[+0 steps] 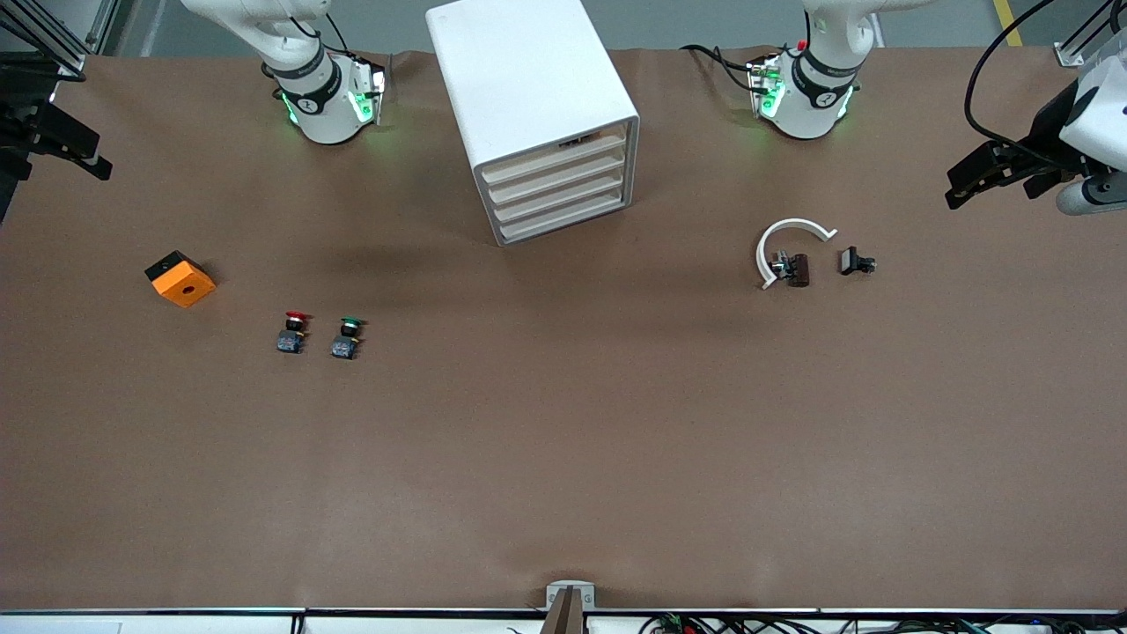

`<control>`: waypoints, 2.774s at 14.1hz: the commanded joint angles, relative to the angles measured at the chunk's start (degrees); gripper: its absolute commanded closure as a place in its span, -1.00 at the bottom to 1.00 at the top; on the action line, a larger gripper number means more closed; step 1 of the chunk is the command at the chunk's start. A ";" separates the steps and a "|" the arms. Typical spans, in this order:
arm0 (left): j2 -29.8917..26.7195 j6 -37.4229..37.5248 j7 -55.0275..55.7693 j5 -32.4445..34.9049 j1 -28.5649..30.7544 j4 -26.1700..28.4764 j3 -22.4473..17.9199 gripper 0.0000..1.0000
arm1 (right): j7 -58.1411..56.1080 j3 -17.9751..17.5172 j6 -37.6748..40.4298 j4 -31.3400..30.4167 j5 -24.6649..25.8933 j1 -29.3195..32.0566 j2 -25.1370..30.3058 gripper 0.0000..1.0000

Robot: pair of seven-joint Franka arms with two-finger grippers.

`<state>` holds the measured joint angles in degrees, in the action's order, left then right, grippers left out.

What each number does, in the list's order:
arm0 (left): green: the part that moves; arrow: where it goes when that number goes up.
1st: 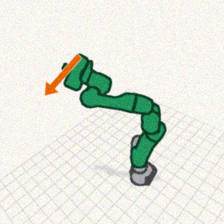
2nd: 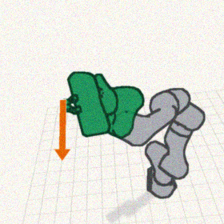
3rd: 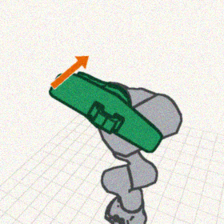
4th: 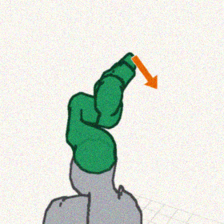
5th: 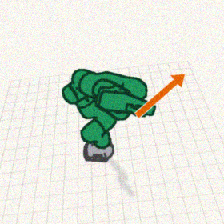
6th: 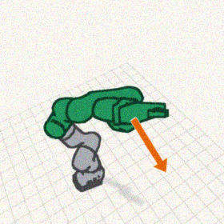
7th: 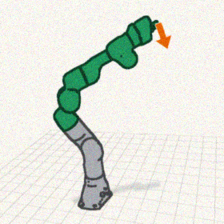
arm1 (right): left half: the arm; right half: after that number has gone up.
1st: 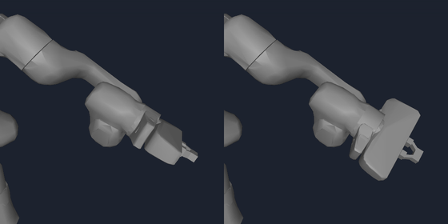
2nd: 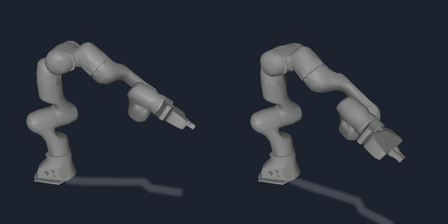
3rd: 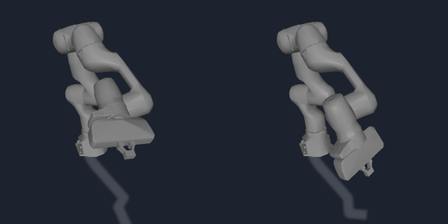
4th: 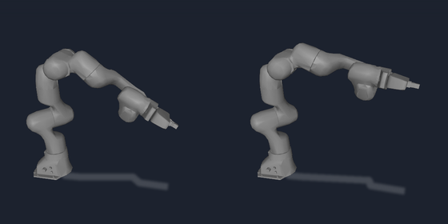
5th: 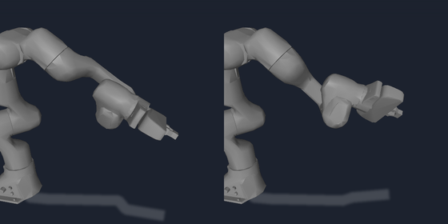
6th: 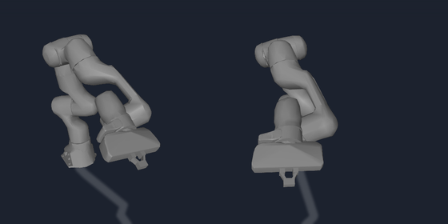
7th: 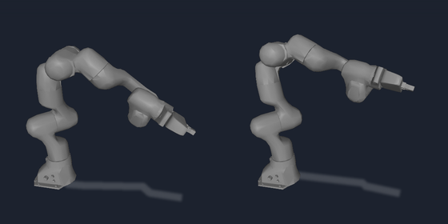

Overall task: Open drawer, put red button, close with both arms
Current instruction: 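Reach the left gripper to the drawer while the right gripper reaches the red button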

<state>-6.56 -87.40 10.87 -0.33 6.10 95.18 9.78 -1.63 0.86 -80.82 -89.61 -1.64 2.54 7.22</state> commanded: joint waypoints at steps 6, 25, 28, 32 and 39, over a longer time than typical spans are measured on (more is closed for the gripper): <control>3.99 1.44 -1.38 0.77 2.24 -5.34 -0.29 -1.00 | 1.01 0.10 -0.13 -1.00 0.24 -0.87 1.40 -1.00; 34.59 -5.15 44.19 -6.09 -16.55 -5.44 0.85 -1.00 | 1.10 0.19 -1.10 -0.30 0.76 -0.61 1.04 -1.00; 37.14 -5.15 60.09 -6.26 -20.50 -5.62 0.85 -1.00 | 1.10 0.28 -0.75 0.75 0.76 -0.52 0.26 -1.00; 39.95 -4.98 75.57 -10.30 -23.59 -5.44 0.94 -1.00 | 0.66 0.54 -1.18 1.19 0.50 0.18 -3.86 -1.00; 42.07 -3.75 90.80 -16.28 -29.74 -5.00 0.94 -1.00 | 2.58 0.63 -9.51 -9.33 0.06 0.09 -6.08 -1.00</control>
<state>35.03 -92.48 99.10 -14.83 -23.52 91.06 11.00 -1.02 1.63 -86.73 -93.70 -1.42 2.34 -0.51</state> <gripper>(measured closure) 0.000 0.000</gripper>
